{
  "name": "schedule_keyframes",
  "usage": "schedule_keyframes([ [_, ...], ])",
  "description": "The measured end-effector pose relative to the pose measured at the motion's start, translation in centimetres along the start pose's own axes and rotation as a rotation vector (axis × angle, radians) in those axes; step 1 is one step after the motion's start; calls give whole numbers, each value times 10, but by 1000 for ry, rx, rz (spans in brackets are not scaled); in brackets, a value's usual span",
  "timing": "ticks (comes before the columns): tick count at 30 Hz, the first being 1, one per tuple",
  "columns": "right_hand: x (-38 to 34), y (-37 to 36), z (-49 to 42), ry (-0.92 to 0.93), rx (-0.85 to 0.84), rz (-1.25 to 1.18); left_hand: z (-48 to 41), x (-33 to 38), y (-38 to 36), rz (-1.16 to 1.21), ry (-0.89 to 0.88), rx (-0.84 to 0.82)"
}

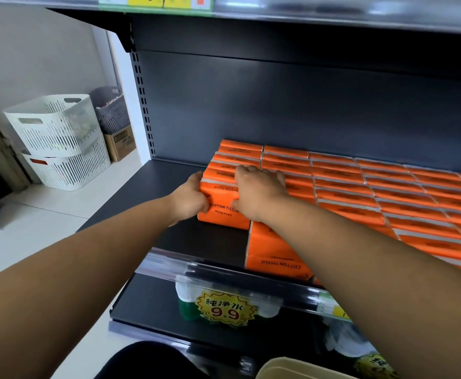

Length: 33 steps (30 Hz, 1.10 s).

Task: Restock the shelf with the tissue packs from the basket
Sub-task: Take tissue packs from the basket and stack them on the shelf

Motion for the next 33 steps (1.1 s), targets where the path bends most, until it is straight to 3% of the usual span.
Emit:
schedule_keyframes([
  [5, 18, 23, 14, -3, 62, -47, 8, 17, 17, -157, -41, 46],
  [10, 47, 55, 44, -1, 157, -3, 33, 70, 22, -469, -255, 195],
  [16, 93, 89, 95, -14, 170, 89, 83, 134, -18, -750, -510, 247],
  [23, 156, 112, 175, -105, 138, 176, 132, 164, -83, -841, -645, 178],
  [29, 204, 96, 247, -182, 64, 175, 183, 164, -169, -833, -839, -17],
  [33, 220, 75, 282, -200, 0, 176, 211, 149, -221, -809, -879, -112],
])
Point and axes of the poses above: each hand's wrist, its own z-axis away from the middle knuckle, its own y-axis out of the back of the hand, x = y × z, the point moved 5 cm from there along -z, towards the middle knuckle, and after that the axes turned 9 degrees about x, right-handed, at the moved point
